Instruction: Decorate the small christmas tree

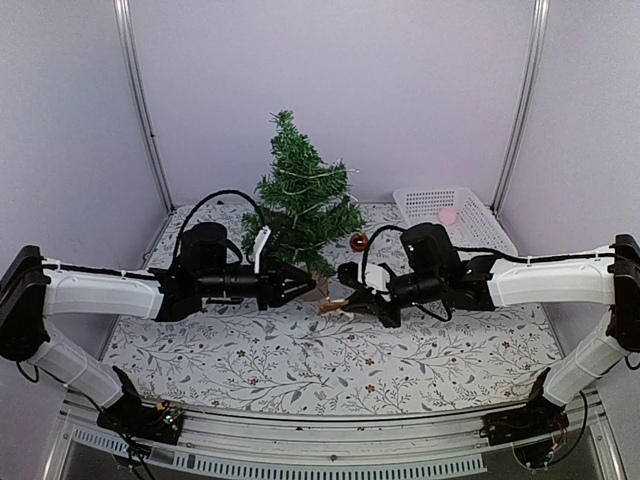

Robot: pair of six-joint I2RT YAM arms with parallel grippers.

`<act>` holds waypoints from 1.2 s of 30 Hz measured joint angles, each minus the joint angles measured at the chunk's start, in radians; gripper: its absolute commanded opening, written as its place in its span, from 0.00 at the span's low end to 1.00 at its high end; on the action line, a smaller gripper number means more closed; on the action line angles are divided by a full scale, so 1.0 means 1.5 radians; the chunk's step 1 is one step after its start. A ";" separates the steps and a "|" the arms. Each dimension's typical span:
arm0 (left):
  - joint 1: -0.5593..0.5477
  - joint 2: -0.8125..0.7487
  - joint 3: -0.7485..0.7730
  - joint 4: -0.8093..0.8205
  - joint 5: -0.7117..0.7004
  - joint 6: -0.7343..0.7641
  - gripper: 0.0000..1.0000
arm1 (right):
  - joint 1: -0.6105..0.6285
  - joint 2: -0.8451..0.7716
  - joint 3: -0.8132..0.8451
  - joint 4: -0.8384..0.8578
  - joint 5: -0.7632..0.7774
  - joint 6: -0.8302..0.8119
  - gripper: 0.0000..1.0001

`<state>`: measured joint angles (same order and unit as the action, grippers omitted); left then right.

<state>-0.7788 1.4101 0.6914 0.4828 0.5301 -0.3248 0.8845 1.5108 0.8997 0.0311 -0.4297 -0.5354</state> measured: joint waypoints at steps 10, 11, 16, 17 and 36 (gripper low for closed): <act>0.001 0.016 0.011 0.025 0.037 -0.004 0.27 | 0.000 0.000 -0.002 0.000 0.009 -0.002 0.00; 0.001 0.017 0.011 0.025 0.034 -0.004 0.28 | 0.000 0.000 -0.003 -0.001 0.009 -0.002 0.00; 0.003 0.034 0.030 0.006 0.002 0.005 0.29 | 0.000 -0.002 -0.003 -0.001 0.009 -0.002 0.00; 0.003 0.042 0.038 0.003 -0.003 0.007 0.29 | 0.000 -0.003 -0.003 -0.001 0.009 -0.003 0.00; 0.006 0.074 0.063 0.012 0.023 0.017 0.00 | -0.015 -0.007 -0.003 -0.001 0.018 0.014 0.00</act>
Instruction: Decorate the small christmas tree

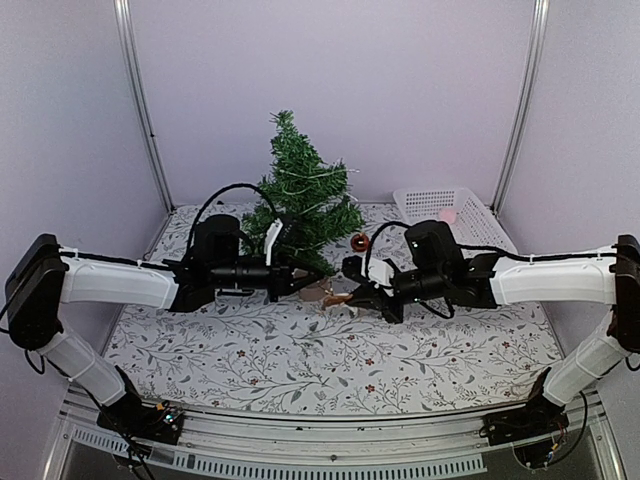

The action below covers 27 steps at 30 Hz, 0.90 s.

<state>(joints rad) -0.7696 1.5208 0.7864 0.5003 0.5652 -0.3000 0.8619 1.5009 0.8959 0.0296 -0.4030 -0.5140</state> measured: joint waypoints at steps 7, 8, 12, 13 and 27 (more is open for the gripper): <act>0.000 0.008 0.010 0.004 -0.003 0.002 0.00 | -0.018 0.000 0.000 0.000 0.000 0.019 0.00; 0.000 0.013 0.019 0.001 -0.004 0.003 0.00 | -0.019 0.000 0.000 0.000 0.000 0.020 0.00; 0.000 0.026 0.046 -0.002 -0.016 0.009 0.00 | -0.025 0.000 0.000 0.000 0.000 0.032 0.00; 0.000 0.026 0.048 -0.002 -0.018 0.011 0.00 | -0.027 0.001 0.000 0.001 0.000 0.035 0.00; 0.000 0.042 0.068 -0.023 -0.029 0.038 0.00 | -0.043 0.040 0.018 0.000 0.000 0.058 0.00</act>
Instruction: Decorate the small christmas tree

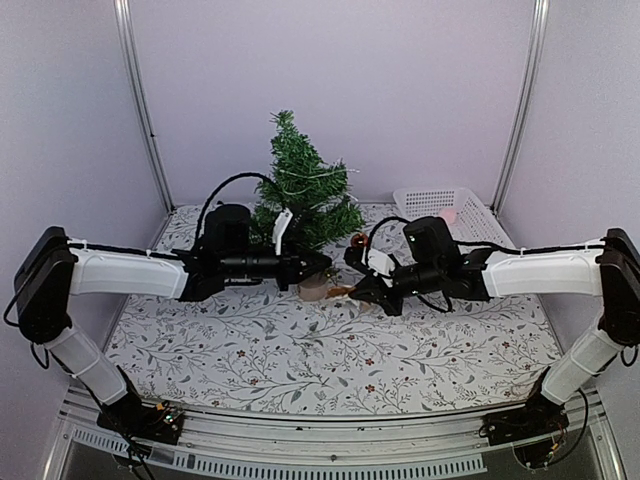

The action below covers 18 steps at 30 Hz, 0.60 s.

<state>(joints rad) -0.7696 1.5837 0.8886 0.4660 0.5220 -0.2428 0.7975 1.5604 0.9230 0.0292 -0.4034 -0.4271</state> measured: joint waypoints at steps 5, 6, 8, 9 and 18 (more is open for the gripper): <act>-0.002 0.008 0.013 -0.017 -0.007 0.012 0.00 | -0.011 0.012 0.010 0.000 0.000 0.006 0.00; -0.002 0.010 0.016 -0.019 -0.007 0.015 0.00 | -0.013 0.013 0.011 0.000 0.000 0.008 0.00; -0.002 0.014 0.019 -0.022 -0.008 0.020 0.00 | -0.017 0.016 0.014 0.000 -0.001 0.011 0.00; -0.002 0.014 0.020 -0.024 -0.009 0.022 0.00 | -0.018 0.018 0.015 0.000 -0.002 0.013 0.00; -0.003 0.009 0.013 -0.030 -0.006 0.032 0.00 | -0.021 0.043 0.023 -0.004 -0.031 0.018 0.00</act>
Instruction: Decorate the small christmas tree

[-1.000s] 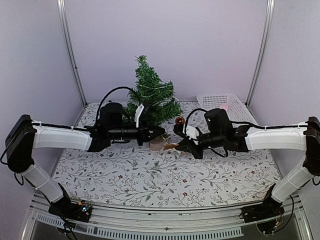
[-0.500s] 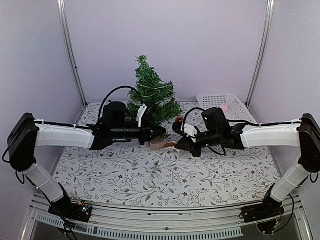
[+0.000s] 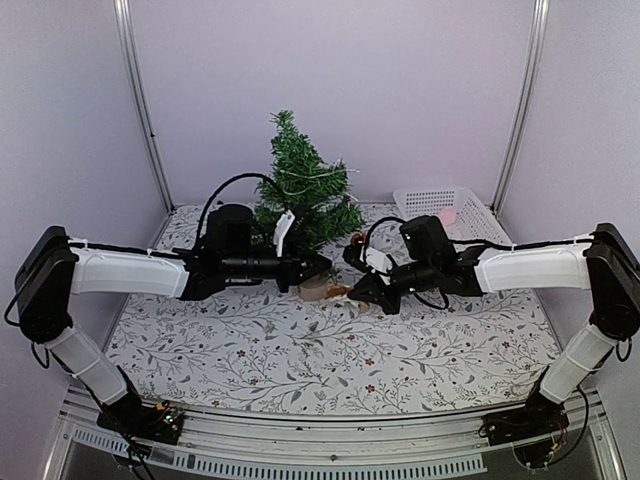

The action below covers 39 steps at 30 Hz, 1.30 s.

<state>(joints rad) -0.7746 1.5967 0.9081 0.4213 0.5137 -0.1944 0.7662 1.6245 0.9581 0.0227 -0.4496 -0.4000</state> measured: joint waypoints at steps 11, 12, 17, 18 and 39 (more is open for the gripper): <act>-0.003 -0.036 -0.035 -0.004 0.002 0.002 0.00 | 0.000 0.001 0.011 -0.005 -0.010 0.000 0.00; -0.003 -0.036 -0.035 -0.008 -0.003 0.004 0.00 | -0.001 0.001 0.013 -0.005 -0.009 0.000 0.00; -0.003 -0.030 -0.026 -0.023 -0.019 0.013 0.00 | -0.004 0.005 0.022 -0.005 -0.002 0.003 0.00; -0.003 -0.028 -0.023 -0.023 -0.021 0.015 0.00 | -0.006 0.005 0.022 -0.005 -0.001 0.004 0.00; -0.012 -0.008 -0.005 -0.029 -0.037 0.025 0.00 | -0.037 0.027 0.045 -0.026 -0.004 0.018 0.00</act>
<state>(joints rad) -0.7925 1.5845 0.9009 0.3779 0.4580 -0.1574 0.7109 1.6653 1.0252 -0.0162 -0.4561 -0.3733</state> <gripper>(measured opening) 0.006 0.024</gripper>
